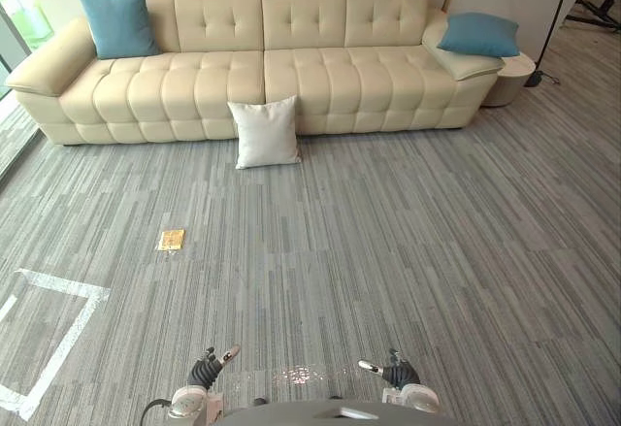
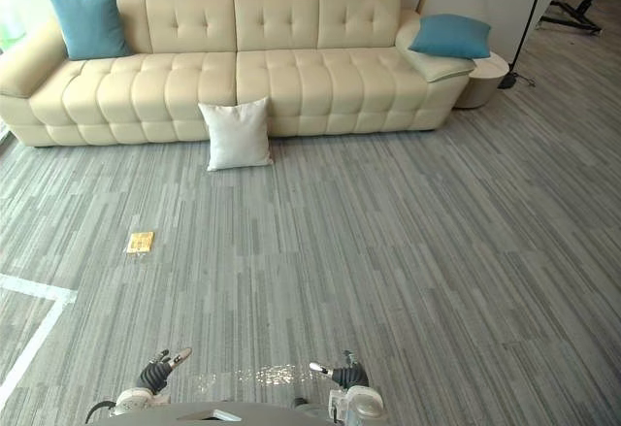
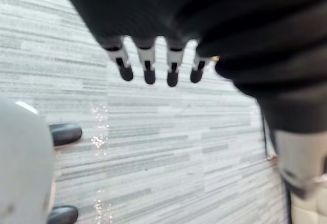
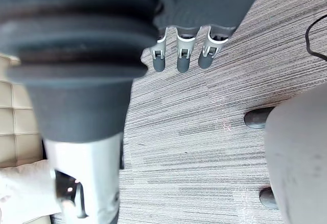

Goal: Pick up cushions and gather them together orderly.

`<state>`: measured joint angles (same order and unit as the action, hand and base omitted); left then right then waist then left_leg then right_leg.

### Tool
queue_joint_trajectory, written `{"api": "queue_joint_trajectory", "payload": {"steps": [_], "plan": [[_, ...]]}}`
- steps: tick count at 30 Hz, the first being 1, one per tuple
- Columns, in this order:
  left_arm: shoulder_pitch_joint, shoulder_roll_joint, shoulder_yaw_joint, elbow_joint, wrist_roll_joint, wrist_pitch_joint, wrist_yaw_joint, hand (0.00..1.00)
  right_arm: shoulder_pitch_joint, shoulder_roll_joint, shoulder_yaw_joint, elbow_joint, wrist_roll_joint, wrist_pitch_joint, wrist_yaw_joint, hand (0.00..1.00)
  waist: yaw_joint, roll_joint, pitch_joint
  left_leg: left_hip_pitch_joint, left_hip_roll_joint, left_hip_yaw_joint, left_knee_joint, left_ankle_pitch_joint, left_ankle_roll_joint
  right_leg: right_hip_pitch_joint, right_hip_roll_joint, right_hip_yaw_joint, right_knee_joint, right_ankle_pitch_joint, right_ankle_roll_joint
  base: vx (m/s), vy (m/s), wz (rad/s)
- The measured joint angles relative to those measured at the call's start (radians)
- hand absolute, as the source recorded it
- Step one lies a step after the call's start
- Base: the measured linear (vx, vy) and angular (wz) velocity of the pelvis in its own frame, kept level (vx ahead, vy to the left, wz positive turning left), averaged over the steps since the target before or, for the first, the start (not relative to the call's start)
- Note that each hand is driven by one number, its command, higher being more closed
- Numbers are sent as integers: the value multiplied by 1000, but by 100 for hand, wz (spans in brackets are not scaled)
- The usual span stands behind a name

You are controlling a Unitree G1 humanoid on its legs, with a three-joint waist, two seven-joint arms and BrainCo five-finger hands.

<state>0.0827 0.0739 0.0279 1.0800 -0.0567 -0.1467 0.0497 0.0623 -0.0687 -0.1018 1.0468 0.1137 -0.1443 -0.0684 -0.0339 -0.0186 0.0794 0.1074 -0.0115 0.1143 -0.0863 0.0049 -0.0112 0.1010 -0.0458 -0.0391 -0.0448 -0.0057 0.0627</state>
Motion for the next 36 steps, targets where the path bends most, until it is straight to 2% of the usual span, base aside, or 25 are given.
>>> {"api": "queue_joint_trajectory", "payload": {"steps": [36], "plan": [[-8,1,12,8,-1,11,-12,0,-17,5,-28,31,7,21,1,0,0,-2,4,14,-1,-6,6,0,1,22,-1,-30,-8,-13,-2,1,-21,2]]}}
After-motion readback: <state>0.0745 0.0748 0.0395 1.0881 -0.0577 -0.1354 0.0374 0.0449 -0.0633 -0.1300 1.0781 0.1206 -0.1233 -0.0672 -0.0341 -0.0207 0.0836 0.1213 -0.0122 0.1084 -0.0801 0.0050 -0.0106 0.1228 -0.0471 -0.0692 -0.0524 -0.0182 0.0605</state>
